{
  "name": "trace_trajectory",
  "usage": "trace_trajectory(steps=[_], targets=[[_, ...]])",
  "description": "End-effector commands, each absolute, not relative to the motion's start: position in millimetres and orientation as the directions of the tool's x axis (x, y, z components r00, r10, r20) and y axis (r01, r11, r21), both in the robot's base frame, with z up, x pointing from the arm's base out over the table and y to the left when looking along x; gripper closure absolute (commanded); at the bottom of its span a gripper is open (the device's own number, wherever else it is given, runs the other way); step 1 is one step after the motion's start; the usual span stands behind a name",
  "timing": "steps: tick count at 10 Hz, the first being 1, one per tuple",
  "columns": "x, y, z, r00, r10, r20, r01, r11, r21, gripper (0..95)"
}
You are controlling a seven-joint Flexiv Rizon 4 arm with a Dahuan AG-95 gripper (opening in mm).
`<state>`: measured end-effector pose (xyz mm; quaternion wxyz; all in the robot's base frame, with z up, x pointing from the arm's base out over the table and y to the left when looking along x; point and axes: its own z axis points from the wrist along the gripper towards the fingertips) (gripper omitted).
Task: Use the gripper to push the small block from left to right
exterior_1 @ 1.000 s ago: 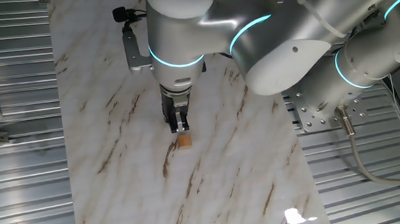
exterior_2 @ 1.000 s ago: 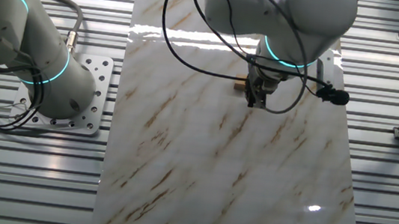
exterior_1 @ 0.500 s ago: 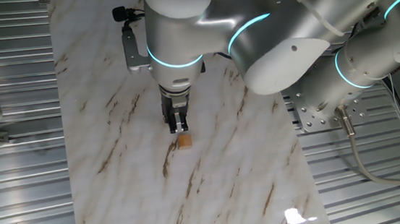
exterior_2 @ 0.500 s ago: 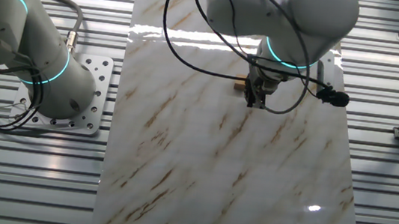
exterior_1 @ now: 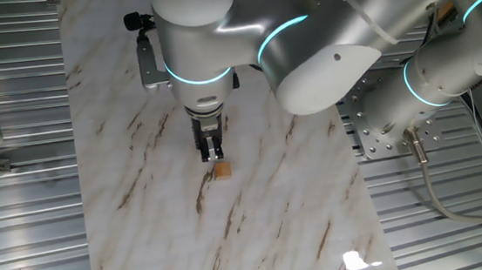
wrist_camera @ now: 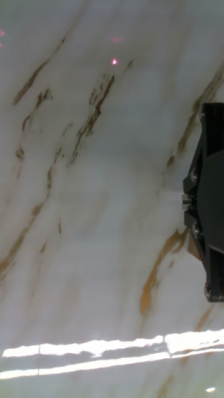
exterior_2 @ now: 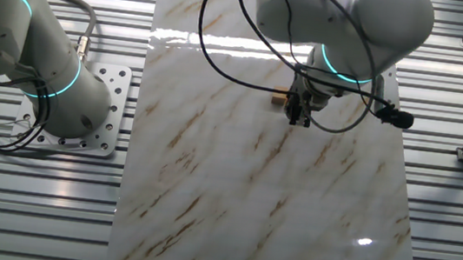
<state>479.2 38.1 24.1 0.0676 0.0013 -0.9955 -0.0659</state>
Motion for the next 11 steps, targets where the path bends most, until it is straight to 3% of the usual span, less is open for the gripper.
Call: trace_trajectory(steps=[1, 6, 11], targets=[[474.0, 36.6, 22.2, -0.991, -0.025, 0.131, -0.008, 0.991, 0.131, 95.0], [445.2, 31.7, 12.6, -0.992, -0.015, 0.126, 0.003, 0.991, 0.137, 95.0], [445.5, 43.7, 14.8, -0.990, 0.049, 0.130, 0.066, 0.989, 0.130, 95.0]])
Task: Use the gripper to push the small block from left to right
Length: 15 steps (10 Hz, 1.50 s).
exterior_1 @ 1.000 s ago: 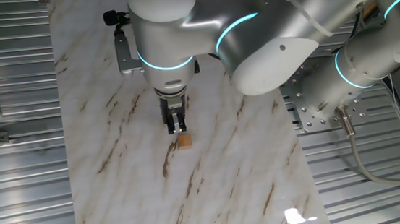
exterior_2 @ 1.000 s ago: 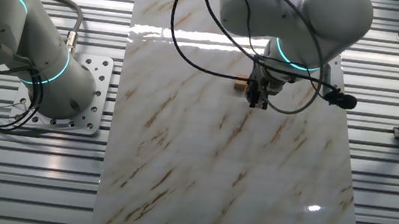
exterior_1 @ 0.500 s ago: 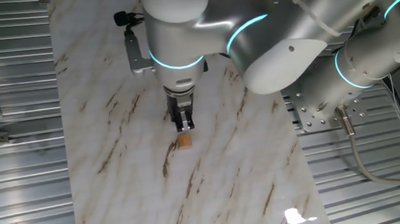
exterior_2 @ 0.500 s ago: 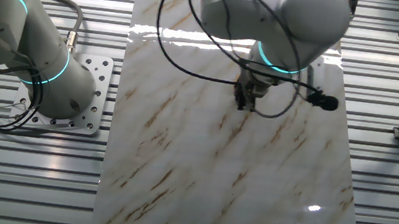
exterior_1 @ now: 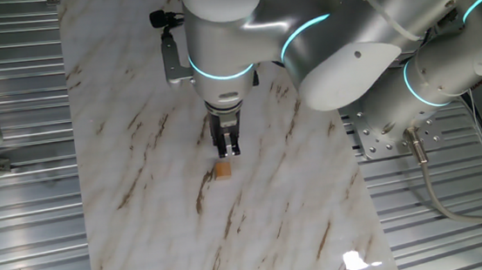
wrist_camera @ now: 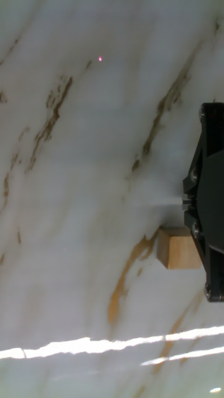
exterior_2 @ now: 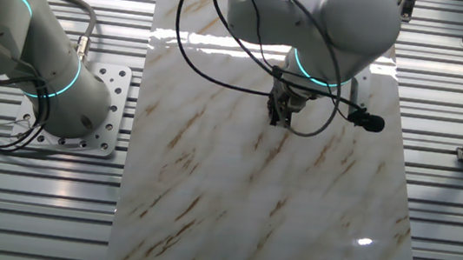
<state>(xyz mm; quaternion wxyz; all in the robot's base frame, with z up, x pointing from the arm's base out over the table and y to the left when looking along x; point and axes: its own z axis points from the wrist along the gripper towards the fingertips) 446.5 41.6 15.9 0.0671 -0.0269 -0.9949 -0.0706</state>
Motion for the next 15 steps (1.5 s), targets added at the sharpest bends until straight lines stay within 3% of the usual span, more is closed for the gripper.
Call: trace_trajectory(steps=[1, 15], targets=[[446.5, 47.1, 14.2, -0.990, 0.061, 0.124, 0.077, 0.989, 0.129, 95.0], [447.9, 77.6, 9.6, -0.984, 0.147, 0.103, 0.155, 0.985, 0.071, 95.0]])
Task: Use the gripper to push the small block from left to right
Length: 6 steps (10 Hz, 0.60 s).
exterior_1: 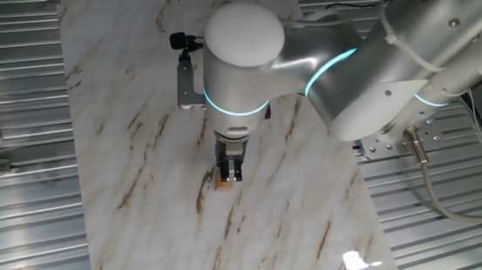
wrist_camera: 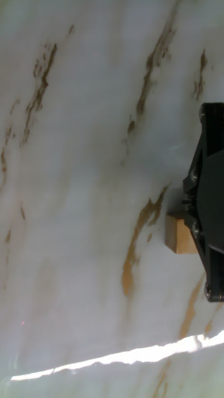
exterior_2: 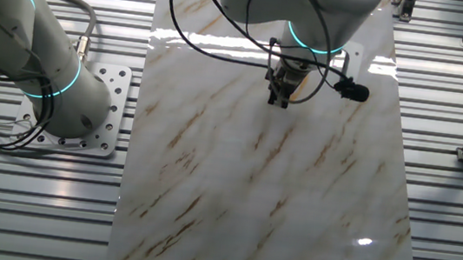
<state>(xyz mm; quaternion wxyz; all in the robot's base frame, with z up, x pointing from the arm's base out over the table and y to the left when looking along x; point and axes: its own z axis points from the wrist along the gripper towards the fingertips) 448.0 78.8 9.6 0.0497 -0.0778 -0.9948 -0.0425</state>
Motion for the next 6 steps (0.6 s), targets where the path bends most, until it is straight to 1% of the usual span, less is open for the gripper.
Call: trace_trajectory(steps=[1, 4, 6], targets=[[448.8, 72.3, 10.7, -0.987, 0.126, 0.103, 0.133, 0.989, 0.064, 95.0], [450.0, 57.8, 14.9, -0.989, 0.097, 0.116, 0.106, 0.991, 0.076, 95.0], [449.8, 55.7, 17.6, -0.988, 0.101, 0.121, 0.110, 0.991, 0.070, 95.0]])
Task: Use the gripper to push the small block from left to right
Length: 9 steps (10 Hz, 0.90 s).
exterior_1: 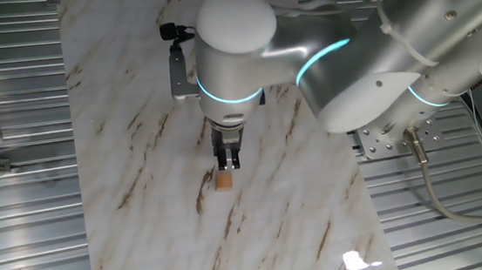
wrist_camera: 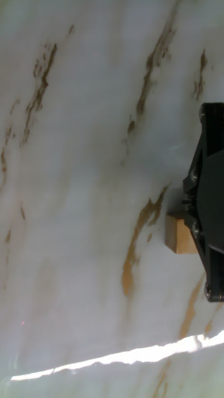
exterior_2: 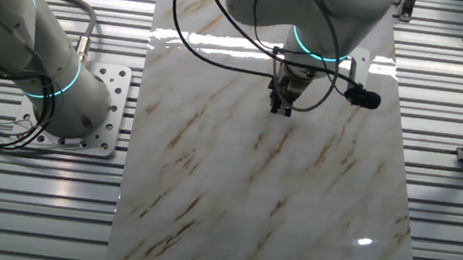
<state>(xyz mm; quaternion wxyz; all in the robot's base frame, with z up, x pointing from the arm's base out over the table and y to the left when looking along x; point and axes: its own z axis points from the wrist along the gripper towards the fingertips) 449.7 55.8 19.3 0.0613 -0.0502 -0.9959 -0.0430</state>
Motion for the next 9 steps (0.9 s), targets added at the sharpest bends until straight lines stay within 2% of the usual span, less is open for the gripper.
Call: trace_trajectory(steps=[1, 9], targets=[[449.3, 51.7, 19.9, -0.988, 0.089, 0.127, 0.100, 0.992, 0.078, 95.0], [448.8, 50.3, 22.9, -0.993, -0.006, 0.121, 0.009, 0.993, 0.119, 95.0]])
